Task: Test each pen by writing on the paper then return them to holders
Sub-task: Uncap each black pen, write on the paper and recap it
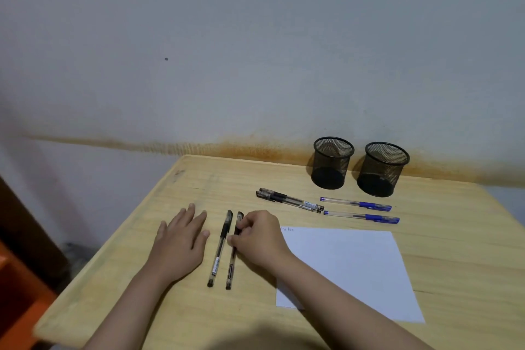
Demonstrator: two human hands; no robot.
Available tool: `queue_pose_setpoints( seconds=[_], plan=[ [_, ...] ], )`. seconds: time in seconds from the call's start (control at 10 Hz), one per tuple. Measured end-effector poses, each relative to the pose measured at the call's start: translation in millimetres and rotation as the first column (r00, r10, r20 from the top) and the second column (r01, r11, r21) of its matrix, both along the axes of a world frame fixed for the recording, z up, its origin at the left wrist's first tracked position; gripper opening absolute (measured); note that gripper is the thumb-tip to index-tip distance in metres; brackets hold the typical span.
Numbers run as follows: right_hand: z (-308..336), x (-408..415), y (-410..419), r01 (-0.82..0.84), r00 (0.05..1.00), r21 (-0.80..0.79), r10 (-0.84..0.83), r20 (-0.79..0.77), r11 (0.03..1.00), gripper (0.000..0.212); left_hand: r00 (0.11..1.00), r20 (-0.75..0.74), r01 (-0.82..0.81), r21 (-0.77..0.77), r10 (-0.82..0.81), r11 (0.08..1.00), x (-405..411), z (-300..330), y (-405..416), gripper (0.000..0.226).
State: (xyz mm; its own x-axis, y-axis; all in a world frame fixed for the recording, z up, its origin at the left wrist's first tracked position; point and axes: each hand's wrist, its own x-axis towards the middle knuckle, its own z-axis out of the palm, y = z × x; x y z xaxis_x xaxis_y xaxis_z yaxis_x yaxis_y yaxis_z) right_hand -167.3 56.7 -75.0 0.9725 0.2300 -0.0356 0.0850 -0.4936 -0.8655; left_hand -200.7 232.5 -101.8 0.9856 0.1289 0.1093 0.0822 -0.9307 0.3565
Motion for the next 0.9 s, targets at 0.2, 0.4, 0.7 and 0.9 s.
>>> queue_pose_setpoints(
  seconds=[0.2, 0.4, 0.7, 0.9],
  plan=[
    [3, 10, -8, 0.013, 0.992, 0.135, 0.005, -0.13, 0.991, 0.013, 1.0, -0.005, -0.003, 0.001, 0.003, 1.0, -1, -1, -1, 0.05],
    [23, 45, -46, 0.174, 0.983, 0.107, -0.179, 0.039, 0.979, 0.009, 1.0, 0.002, 0.006, -0.011, -0.006, 1.0, -1, -1, 0, 0.05],
    [8, 82, -80, 0.176, 0.949, -0.391, -0.051, 0.31, 0.903, 0.012, 1.0, 0.012, 0.003, -0.017, -0.003, 1.0, -1, -2, 1, 0.05],
    [5, 84, -80, 0.171, 0.918, -0.457, 0.027, 0.396, 0.873, 0.014, 1.0, 0.024, -0.002, -0.026, 0.002, 1.0, -1, -1, 0, 0.05]
  ],
)
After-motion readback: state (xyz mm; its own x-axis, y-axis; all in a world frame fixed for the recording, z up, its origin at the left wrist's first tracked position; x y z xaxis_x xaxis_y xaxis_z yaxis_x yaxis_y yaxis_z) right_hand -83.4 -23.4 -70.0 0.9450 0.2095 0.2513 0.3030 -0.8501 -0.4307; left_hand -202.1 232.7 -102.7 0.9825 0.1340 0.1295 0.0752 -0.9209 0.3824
